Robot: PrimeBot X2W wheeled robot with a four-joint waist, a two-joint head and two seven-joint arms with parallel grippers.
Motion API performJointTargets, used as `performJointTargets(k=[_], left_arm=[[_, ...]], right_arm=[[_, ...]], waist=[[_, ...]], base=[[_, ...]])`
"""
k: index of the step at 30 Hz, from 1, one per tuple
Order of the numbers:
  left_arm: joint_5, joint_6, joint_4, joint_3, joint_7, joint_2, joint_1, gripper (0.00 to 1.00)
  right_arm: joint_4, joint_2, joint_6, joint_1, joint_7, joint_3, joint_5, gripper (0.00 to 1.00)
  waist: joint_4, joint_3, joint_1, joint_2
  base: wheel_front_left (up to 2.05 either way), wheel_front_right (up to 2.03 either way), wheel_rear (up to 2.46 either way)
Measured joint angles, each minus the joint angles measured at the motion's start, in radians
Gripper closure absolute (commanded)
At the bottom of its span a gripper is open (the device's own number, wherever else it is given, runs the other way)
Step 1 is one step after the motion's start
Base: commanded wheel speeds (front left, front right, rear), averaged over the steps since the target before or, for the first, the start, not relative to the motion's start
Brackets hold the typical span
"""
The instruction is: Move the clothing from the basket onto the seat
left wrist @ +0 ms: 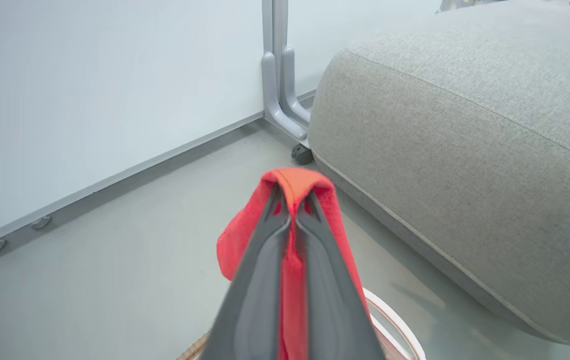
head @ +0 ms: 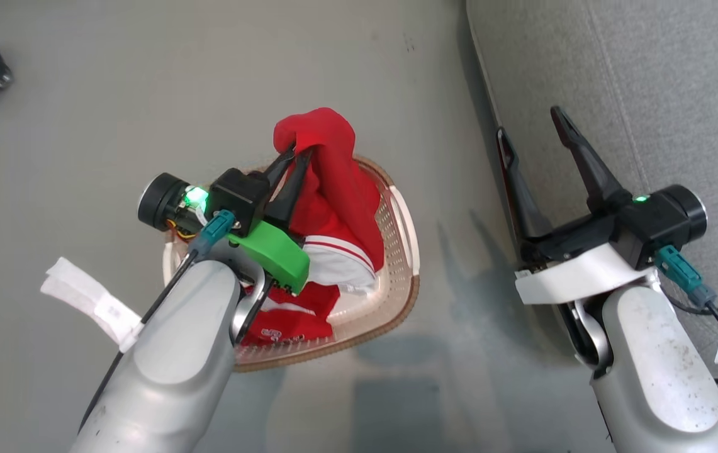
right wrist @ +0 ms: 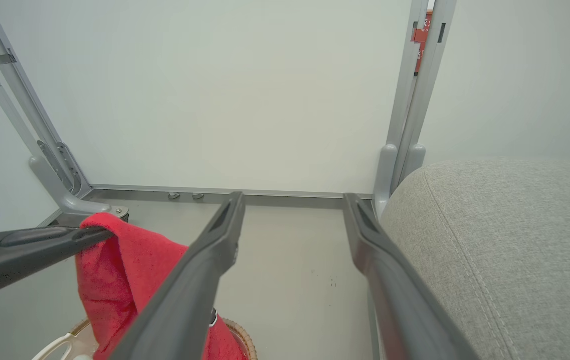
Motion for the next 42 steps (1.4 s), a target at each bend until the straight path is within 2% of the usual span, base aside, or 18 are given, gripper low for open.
performJointTargets(k=[9, 19, 33, 42], left_arm=[[0.027, 0.0, -0.176, 0.069, 0.0, -0.013, 0.043, 1.0], [0.054, -0.001, -0.303, 0.084, 0.0, -0.024, 0.026, 1.0], [0.057, -0.002, -0.306, 0.077, 0.0, -0.023, 0.004, 1.0], [0.057, -0.002, -0.306, 0.066, 0.0, -0.025, 0.006, 1.0]], right_arm=[[0.026, 0.0, 0.0, 0.077, 0.0, -0.012, 0.017, 0.0], [0.031, 0.0, 0.0, 0.128, 0.0, -0.014, 0.033, 0.0], [0.016, 0.0, 0.0, 0.162, 0.0, 0.0, 0.052, 0.0], [-0.071, 0.0, 0.0, 0.102, 0.0, 0.102, 0.033, 0.0]], waist=[[0.037, -0.141, 0.0, 0.0], [0.06, -0.264, 0.0, 0.0], [0.067, -0.342, 0.0, 0.0], [0.076, -0.339, 0.0, 0.0]], base=[[0.0, 0.0, 0.0], [0.0, 0.0, 0.0], [0.0, 0.0, 0.0], [0.0, 0.0, 0.0]])
